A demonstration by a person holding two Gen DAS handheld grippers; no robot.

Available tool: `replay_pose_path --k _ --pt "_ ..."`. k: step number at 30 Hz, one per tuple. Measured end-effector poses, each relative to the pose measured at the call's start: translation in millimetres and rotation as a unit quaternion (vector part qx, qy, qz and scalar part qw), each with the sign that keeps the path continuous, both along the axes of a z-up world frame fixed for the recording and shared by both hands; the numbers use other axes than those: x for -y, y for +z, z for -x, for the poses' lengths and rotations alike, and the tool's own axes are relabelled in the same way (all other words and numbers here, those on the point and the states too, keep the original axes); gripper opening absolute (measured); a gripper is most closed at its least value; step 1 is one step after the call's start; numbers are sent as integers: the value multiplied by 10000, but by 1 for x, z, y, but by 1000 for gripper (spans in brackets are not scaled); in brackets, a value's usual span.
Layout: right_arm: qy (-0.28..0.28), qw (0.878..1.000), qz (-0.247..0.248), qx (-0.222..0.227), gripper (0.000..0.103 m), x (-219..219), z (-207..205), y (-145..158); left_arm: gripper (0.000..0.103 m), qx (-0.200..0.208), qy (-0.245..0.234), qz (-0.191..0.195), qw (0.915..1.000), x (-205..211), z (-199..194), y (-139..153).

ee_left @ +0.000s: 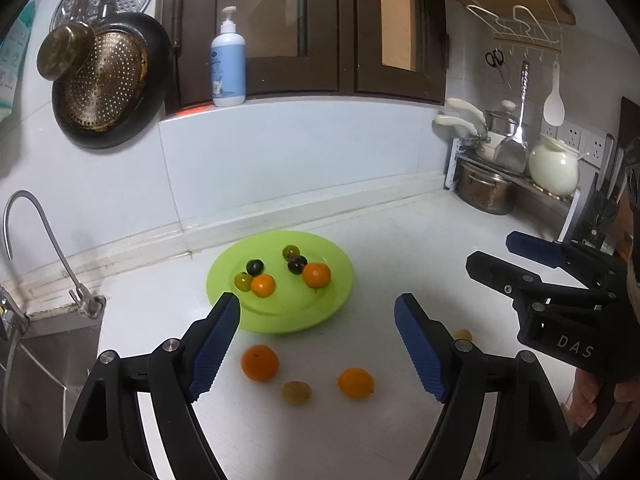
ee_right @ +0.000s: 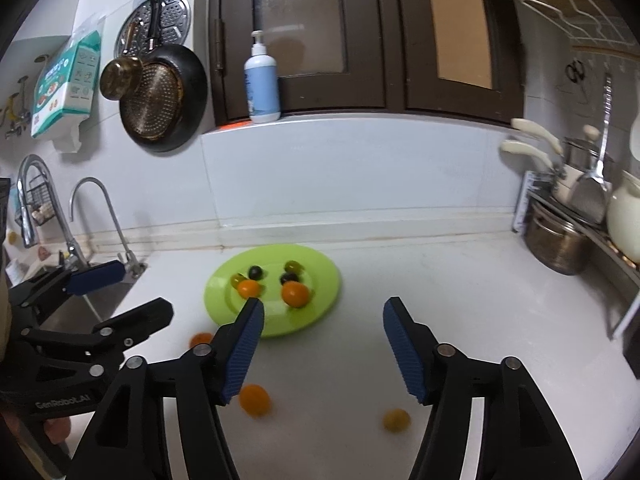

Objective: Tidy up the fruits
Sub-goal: 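Withdraw both open tools from the plate toward the remaining fruits, then grasp a large orange with the left tool while the right tool grasps a brown round fruit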

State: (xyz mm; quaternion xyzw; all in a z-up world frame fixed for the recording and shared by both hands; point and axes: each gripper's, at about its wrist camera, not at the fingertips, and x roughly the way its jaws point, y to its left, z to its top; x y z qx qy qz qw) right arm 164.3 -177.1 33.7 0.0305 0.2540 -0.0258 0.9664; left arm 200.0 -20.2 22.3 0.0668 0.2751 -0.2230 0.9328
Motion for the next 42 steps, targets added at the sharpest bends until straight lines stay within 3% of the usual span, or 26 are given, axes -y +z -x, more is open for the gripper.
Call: replay_pose_path --k 16,35,42 --pt "-410 9977 -166 -521 64 29 19 -41 81 133 -42 -371 9992 22 13 -33" --pt "-512 9892 -481 -1285 64 48 4 -98 80 -862 -221 -657 9939 45 -9 -95" --pt "-582 9856 -540 -1494 63 53 -4 -117 72 -1055 -245 -834 9906 50 -16 -113"
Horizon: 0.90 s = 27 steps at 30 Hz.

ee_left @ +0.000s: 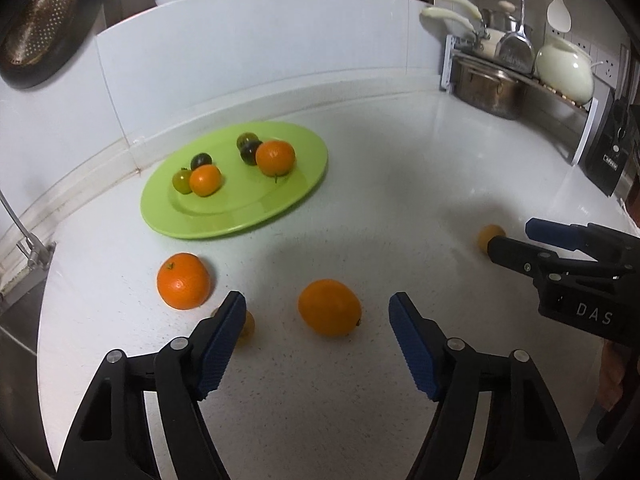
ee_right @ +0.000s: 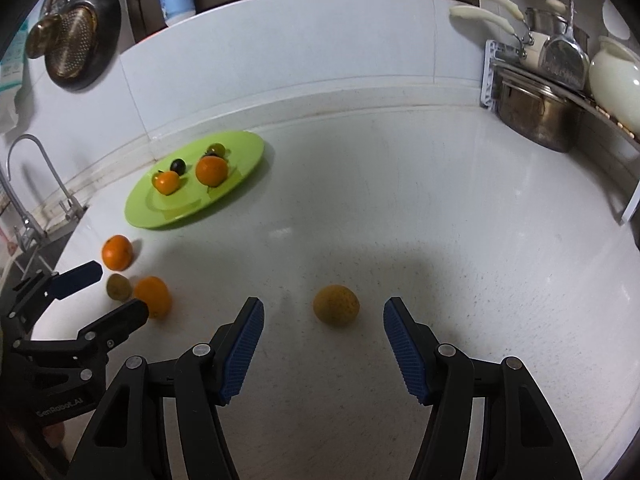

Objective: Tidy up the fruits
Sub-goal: 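Grasp a large orange with the left tool while the right tool grasps a brown round fruit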

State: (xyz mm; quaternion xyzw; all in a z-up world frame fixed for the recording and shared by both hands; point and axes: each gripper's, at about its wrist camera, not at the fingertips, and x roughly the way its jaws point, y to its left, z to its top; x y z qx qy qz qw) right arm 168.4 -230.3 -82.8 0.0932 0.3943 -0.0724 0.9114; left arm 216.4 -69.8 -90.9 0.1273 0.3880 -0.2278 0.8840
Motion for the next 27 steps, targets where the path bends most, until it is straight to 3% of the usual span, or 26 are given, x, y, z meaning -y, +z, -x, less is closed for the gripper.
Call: replay_pose_path --k 17,22,27 --pt "28 9995 -75 -295 42 6 -18 -16 48 -479 -112 66 9988 1 -17 -23" --pt "60 9994 -48 -333 30 6 -20 -17 39 -531 -140 124 9984 1 -20 -24" --pt "132 9995 -57 -276 30 3 -20 -13 37 -562 -200 196 9980 1 -21 -21"
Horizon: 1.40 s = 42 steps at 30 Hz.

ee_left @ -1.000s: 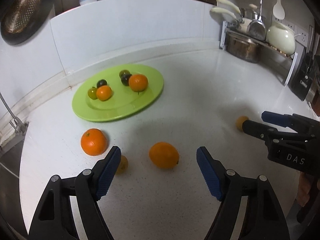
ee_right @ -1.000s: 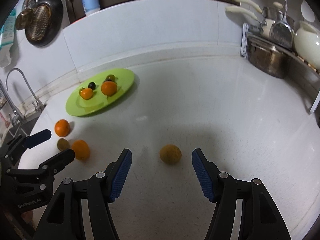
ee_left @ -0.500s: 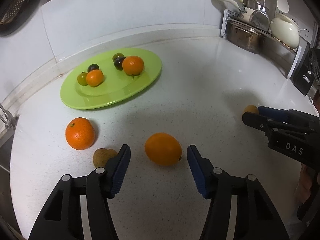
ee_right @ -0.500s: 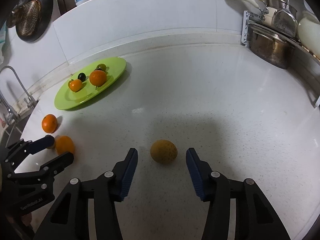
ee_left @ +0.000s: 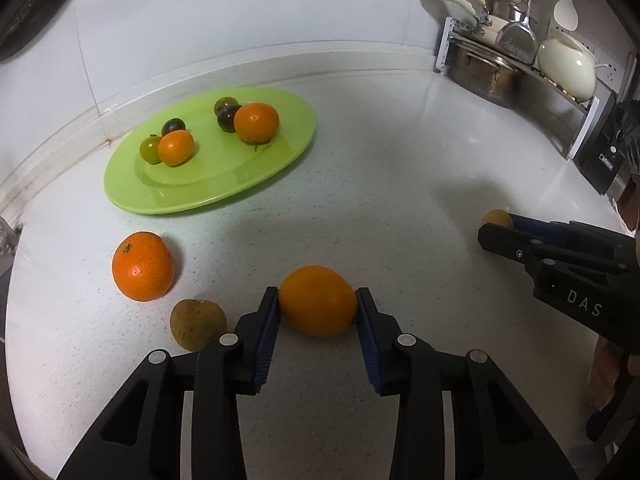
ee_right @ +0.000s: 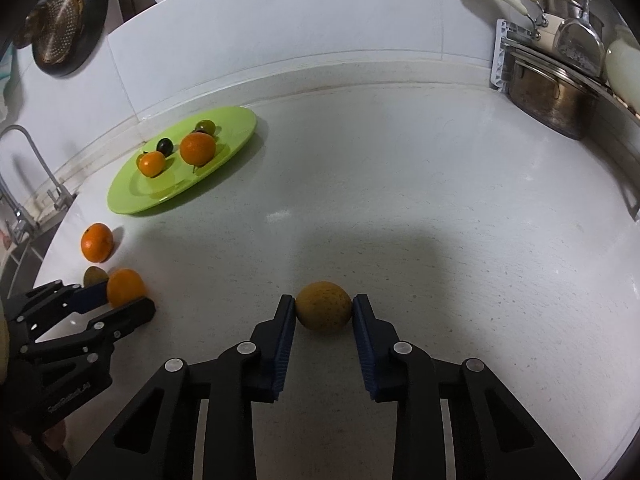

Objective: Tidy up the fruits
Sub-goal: 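Grasp a large orange with the left tool while the right tool grasps a brown round fruit, then carry both fruits over the green plate and open both tools to release them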

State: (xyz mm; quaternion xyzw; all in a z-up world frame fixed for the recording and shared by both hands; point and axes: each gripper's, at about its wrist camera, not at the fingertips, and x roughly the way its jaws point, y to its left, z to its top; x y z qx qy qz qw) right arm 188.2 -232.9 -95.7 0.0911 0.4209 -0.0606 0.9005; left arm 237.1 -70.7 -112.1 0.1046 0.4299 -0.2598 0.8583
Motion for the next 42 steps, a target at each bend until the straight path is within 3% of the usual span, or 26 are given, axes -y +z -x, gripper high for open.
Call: replay_pose_path --k 26,42 --pt "504 9972 74 551 30 -47 16 50 37 656 122 321 9973 -37 27 55" --pt "826 9899 170 1137 30 -70 8 90 37 1179 322 410 9917 -61 28 92"
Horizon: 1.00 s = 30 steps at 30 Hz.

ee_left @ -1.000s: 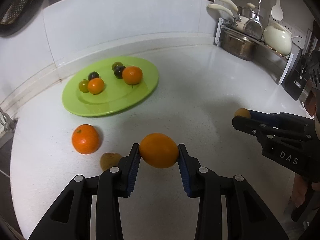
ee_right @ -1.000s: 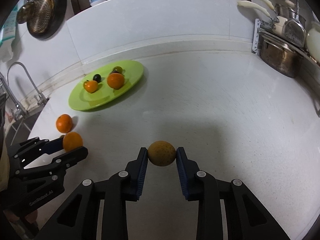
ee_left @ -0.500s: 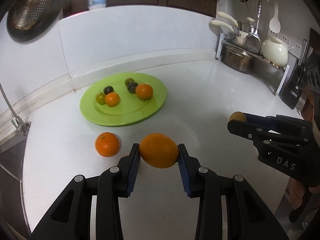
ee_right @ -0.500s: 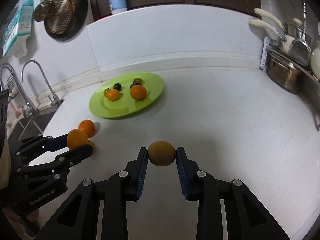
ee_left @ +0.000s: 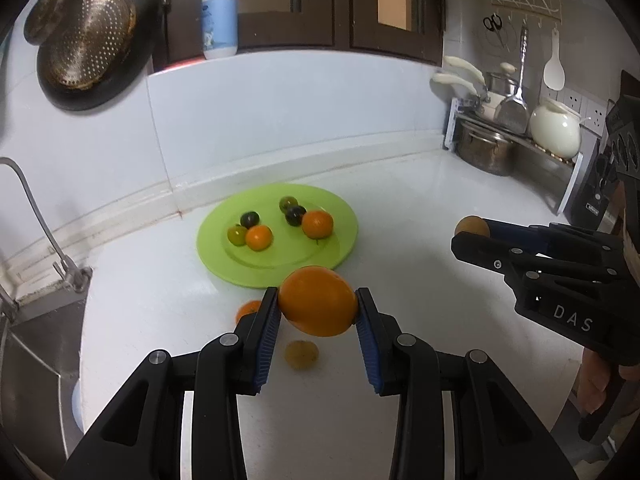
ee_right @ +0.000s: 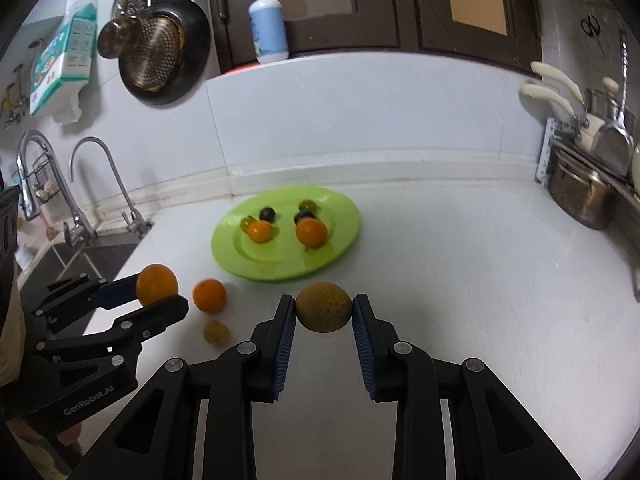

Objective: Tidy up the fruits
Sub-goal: 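Carry both fruits over the green plate and open both tools to release them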

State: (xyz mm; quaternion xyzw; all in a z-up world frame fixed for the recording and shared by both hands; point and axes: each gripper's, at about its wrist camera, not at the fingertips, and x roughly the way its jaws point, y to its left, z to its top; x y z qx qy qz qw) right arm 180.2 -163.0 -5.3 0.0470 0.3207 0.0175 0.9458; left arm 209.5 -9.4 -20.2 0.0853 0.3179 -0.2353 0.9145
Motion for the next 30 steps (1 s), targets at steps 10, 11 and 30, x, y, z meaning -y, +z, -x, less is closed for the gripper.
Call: replay_pose_path --k 10,11,30 --pt "194 9990 124 371 30 -10 -20 25 37 234 -33 69 9997 -4 -19 21" --pt "211 9989 121 399 30 -10 -22 26 37 277 -32 50 9996 -4 -21 23" --pt "516 9979 -66 385 30 -12 -99 36 37 361 -80 17 9993 2 -101 36"
